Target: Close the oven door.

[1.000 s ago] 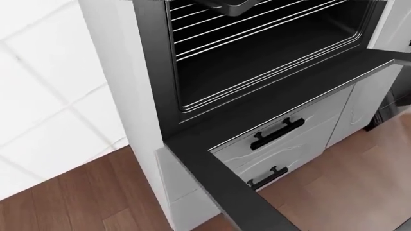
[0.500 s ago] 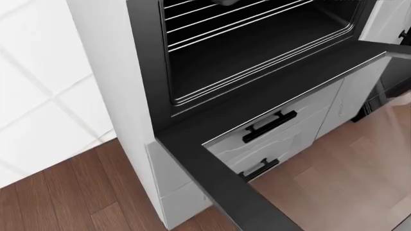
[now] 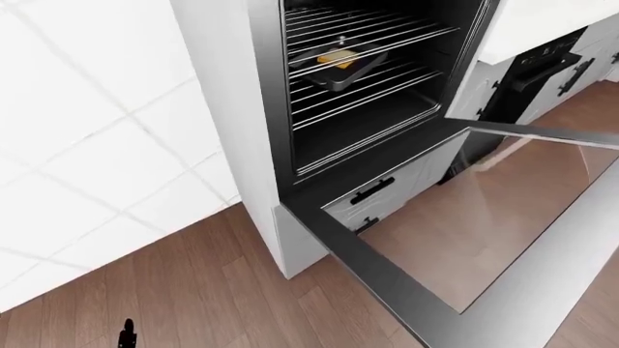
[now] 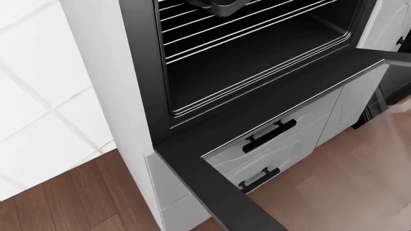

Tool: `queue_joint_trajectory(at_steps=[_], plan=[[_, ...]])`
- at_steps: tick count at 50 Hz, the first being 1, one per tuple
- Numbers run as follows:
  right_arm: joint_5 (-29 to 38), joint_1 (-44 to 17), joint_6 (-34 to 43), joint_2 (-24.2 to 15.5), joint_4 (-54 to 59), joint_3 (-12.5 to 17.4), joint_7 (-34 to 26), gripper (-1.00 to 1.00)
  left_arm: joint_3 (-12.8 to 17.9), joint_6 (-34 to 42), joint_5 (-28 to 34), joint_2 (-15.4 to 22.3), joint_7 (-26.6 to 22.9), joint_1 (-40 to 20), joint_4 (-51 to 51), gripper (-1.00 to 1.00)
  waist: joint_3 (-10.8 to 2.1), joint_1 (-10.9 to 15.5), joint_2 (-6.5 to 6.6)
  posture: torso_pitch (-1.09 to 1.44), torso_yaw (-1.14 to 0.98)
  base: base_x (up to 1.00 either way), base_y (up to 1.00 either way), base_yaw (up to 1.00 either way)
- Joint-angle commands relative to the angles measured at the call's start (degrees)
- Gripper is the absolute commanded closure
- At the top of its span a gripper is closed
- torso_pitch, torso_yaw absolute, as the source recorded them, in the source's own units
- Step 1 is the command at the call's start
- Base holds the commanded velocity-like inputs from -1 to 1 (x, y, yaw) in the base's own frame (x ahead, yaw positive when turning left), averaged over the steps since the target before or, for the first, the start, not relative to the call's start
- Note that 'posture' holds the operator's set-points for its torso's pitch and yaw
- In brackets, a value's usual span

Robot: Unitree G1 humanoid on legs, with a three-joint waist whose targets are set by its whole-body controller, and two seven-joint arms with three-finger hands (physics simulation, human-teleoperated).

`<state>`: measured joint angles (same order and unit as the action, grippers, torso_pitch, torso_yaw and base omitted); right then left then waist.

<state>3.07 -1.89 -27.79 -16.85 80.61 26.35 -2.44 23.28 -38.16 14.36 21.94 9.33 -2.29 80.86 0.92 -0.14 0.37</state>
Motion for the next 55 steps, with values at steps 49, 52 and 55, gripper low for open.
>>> queue_joint_trajectory(at_steps=[49,52,55], plan=[[-0.8,-0.4,-0.2,-0.7,-0.9,0.1,-2.2,-1.00,0.4,-1.5,-0.5,1.2,0.5,-0.4,-1.2,-1.00,0.44,-2.2,-0.25,0.00,0.00,-0.02,0.00,-0.35],[-0.9,-0.4,-0.2,-0.7,-0.9,0.1,-2.4,-1.00,0.4,-1.5,-0.5,1.2,0.5,-0.4,-1.2,-1.00,1.04,-2.3,0.27,0.00,0.00,-0.11,0.00,-0.56],[-1.0,-0.4,-0.2,-0.7,-0.9,0.1,-2.6,-1.00,0.4,-1.5,-0.5,1.2,0.5,-0.4,-1.2,-1.00,1.26,-1.9,2.12,0.00,0.00,-0.15,0.00,-0.66]])
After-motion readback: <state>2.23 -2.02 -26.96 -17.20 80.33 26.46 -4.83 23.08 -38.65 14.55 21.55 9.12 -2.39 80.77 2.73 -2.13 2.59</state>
